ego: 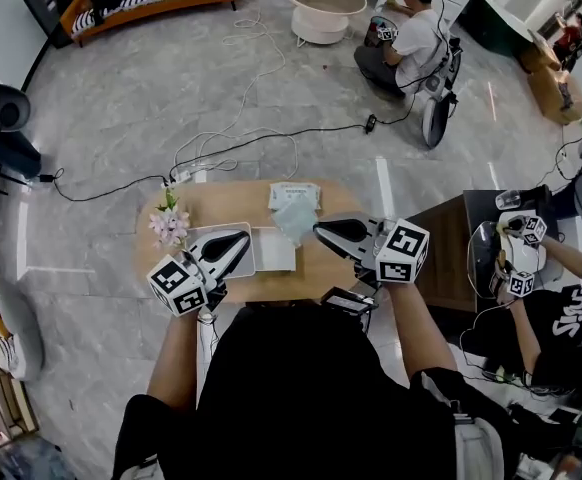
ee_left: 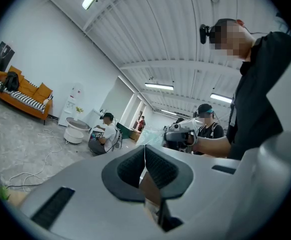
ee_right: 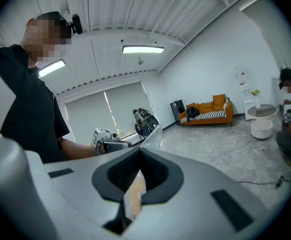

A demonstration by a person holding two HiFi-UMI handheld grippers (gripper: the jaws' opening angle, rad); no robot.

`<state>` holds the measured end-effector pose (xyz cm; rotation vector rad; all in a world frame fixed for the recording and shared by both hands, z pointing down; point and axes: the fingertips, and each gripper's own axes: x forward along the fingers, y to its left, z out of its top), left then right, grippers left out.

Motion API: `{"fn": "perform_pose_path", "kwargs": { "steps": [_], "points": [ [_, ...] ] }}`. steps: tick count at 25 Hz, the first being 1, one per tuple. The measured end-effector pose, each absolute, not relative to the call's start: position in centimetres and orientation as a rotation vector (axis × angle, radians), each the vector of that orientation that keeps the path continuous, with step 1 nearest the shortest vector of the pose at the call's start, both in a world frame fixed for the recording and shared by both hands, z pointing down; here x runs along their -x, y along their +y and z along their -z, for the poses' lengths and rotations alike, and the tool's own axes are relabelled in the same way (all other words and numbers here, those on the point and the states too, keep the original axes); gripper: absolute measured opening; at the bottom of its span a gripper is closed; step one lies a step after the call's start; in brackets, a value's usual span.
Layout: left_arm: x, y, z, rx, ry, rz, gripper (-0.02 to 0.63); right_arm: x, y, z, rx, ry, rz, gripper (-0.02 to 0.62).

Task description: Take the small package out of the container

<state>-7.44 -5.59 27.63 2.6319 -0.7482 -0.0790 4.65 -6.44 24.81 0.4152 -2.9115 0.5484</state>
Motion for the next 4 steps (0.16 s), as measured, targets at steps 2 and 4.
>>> {"fn": "perform_pose_path", "kwargs": {
  "steps": [2,4],
  "points": [
    [7.72,-5.44,-27.75,-2.632,-0.748,0.081,0.017,-4.34,-6.26,-24.97,-0.413,-2.911,-0.548,0.011],
    [8.00,-5.26,-27.95,-2.639,-0.746,0.083,0.017,-4.08,-6.03,-25.17,-0.413,-2.910,-0.548,0.011]
  ]
}}
